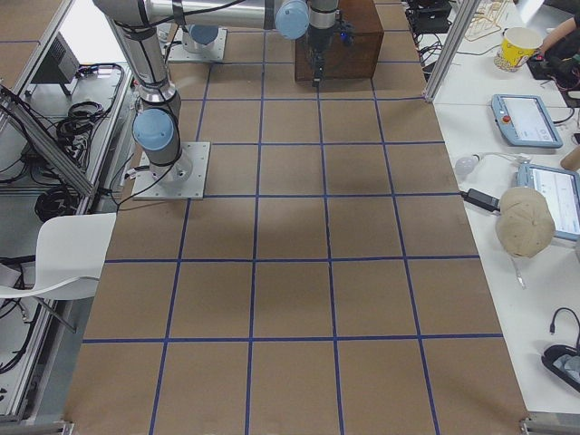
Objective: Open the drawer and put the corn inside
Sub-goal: 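Close the left gripper on the white drawer handle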
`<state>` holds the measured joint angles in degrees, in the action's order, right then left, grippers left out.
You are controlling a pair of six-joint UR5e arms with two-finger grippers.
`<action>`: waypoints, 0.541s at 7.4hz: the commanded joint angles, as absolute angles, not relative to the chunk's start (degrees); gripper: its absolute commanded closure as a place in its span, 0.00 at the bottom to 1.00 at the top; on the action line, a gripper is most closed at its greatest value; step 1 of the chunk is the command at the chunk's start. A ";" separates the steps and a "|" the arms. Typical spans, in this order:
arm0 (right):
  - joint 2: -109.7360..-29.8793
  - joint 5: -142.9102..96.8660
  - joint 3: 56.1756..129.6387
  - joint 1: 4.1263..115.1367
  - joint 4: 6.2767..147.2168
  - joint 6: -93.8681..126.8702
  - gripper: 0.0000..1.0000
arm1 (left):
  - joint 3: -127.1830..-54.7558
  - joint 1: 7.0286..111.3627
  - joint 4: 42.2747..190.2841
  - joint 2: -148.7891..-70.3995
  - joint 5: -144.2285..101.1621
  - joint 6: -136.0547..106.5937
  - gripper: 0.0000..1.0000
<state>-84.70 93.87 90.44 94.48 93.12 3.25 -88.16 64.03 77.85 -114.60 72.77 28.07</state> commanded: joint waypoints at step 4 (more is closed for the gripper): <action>-84.64 93.87 90.44 94.48 93.16 3.25 0.00 | -88.16 63.98 77.70 -115.66 73.21 28.12 0.00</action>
<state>-84.72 93.87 90.41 94.48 93.09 3.25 -88.26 63.99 77.70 -115.46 73.09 28.05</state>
